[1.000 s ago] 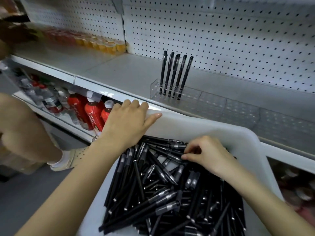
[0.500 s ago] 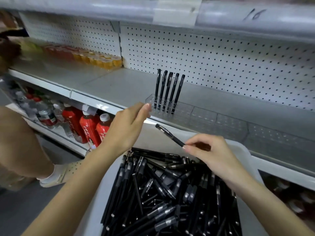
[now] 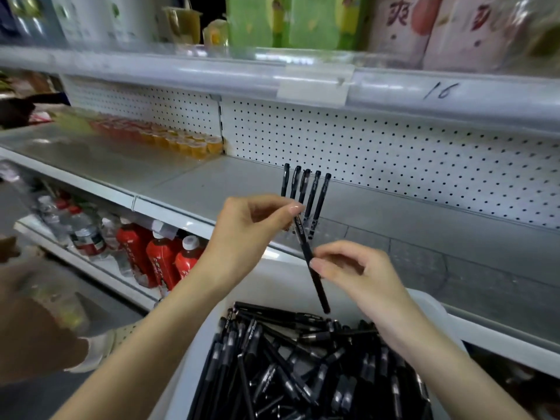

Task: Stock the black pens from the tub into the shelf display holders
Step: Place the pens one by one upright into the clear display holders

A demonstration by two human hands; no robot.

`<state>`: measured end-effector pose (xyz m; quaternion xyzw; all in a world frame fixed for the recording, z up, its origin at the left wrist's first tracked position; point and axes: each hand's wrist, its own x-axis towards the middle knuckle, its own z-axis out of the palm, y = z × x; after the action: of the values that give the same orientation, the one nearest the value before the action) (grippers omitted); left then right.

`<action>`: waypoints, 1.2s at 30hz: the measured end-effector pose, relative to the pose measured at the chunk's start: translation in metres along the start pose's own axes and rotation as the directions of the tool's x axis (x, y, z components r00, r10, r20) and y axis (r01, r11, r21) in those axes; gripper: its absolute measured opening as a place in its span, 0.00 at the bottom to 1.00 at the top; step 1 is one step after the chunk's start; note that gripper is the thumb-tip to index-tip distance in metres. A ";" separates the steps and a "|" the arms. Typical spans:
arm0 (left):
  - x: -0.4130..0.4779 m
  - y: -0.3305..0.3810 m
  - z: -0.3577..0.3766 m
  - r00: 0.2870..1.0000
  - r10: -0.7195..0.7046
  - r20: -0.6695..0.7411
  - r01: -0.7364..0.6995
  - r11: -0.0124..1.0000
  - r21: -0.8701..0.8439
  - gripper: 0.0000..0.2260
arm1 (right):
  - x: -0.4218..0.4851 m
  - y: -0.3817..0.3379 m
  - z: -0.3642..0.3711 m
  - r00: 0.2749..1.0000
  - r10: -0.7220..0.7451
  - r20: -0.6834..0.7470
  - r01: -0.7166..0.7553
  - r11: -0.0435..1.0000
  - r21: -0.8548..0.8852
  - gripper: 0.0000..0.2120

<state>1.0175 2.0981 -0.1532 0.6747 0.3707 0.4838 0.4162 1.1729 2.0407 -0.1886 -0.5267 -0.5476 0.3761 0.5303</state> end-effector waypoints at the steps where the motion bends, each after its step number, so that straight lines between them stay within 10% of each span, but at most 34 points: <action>1: 0.001 0.000 0.001 1.000 -0.001 0.022 0.001 1.000 0.005 0.04 | 0.003 -0.002 0.001 1.000 -0.003 0.016 0.003 1.000 0.003 0.05; 17: 0.031 -0.029 0.005 0.994 -0.082 -0.070 0.093 0.980 0.177 0.12 | 0.064 -0.023 -0.038 0.986 -0.130 -0.103 0.109 0.977 -0.184 0.06; 21: 0.034 -0.063 0.000 0.996 -0.084 0.005 0.054 0.681 0.730 0.28 | 0.089 -0.025 -0.061 0.953 -0.167 -0.254 0.133 0.980 -0.146 0.06; 25: 0.027 -0.081 0.003 0.974 -0.175 0.145 -0.066 0.392 0.918 0.34 | 0.108 -0.019 -0.064 0.938 -0.188 -0.290 0.158 0.980 -0.122 0.11; 36: 0.033 -0.094 0.007 0.963 -0.200 0.178 -0.102 0.342 0.934 0.35 | 0.129 0.005 -0.056 0.951 -0.221 -0.217 0.156 0.947 -0.281 0.12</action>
<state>1.0231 2.1616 -0.2294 0.8364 0.5426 0.0770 0.0134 1.2432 2.1587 -0.1608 -0.5792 -0.5706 0.1800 0.5538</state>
